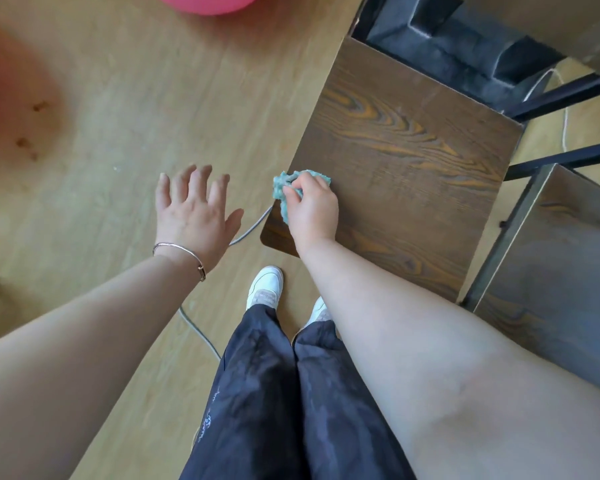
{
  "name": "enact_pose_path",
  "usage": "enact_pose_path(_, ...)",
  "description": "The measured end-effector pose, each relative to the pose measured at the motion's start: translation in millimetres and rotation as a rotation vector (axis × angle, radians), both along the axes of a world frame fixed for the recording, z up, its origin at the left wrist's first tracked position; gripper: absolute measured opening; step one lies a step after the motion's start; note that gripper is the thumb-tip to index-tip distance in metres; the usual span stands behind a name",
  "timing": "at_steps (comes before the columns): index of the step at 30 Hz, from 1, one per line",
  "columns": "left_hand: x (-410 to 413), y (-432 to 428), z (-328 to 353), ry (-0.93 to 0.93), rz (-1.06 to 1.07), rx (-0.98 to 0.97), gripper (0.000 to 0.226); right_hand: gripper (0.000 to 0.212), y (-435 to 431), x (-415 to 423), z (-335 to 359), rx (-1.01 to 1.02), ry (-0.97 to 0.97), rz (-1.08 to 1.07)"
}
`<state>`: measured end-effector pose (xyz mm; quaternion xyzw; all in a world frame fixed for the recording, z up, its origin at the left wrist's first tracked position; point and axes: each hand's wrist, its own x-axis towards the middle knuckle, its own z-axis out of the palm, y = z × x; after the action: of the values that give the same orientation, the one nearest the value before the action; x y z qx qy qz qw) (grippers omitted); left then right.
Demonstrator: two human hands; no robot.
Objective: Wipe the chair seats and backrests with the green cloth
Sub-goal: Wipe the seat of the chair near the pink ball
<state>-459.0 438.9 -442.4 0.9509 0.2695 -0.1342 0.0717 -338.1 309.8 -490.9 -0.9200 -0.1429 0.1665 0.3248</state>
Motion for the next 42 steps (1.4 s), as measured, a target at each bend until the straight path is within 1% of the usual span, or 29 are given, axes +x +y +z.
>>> enact_pose_path(4, 5.7, -6.1, 2.5, 0.021, -0.009, -0.005, 0.056, 0.015, -13.4, 2.2, 8.6, 0.049, -0.014, -0.002)
enact_pose_path(7, 27.3, -18.8, 5.3, 0.023, -0.054, -0.013, 0.056, 0.015, -36.2, 20.2, 19.0, 0.054, -0.032, -0.109)
enact_pose_path(12, 80.0, -56.0, 4.4, -0.042, -0.167, -0.054, 0.056, 0.012, -109.6, 89.1, 30.4, -0.035, -0.103, -0.345)
enact_pose_path(16, 120.2, -92.9, 2.8, -0.074, -0.291, -0.077, 0.056, 0.012, -178.3, 137.5, 37.5, -0.185, -0.138, -0.523)
enact_pose_path(19, 144.0, -115.0, 1.3, -0.084, -0.379, -0.082, 0.055, 0.013, -219.8, 156.5, 33.3, -0.261, -0.093, -0.587)
enact_pose_path(22, 160.1, -124.4, -0.7, -0.072, -0.434, -0.056, 0.056, 0.019, -236.7, 153.8, 22.4, -0.281, 0.04, -0.585)
enact_pose_path(25, 168.9, -122.3, -3.1, -0.074, -0.451, -0.042, 0.056, 0.023, -238.2, 146.1, 15.4, -0.261, 0.077, -0.575)
enact_pose_path(29, 168.9, -109.6, -4.9, -0.097, -0.427, -0.052, 0.055, 0.018, -232.8, 144.7, 14.2, -0.231, 0.08, -0.624)
enact_pose_path(31, 164.7, -100.5, -4.8, -0.103, -0.403, -0.053, 0.055, 0.014, -221.4, 143.5, 13.9, -0.222, 0.078, -0.616)
enact_pose_path(37, 134.5, -63.5, -3.2, -0.099, -0.298, -0.041, 0.056, 0.01, -157.0, 132.2, 8.9, -0.182, 0.036, -0.48)
enact_pose_path(42, 96.1, -28.4, -3.3, -0.067, -0.213, -0.006, 0.055, 0.01, -92.5, 110.4, 1.8, -0.132, 0.026, -0.286)
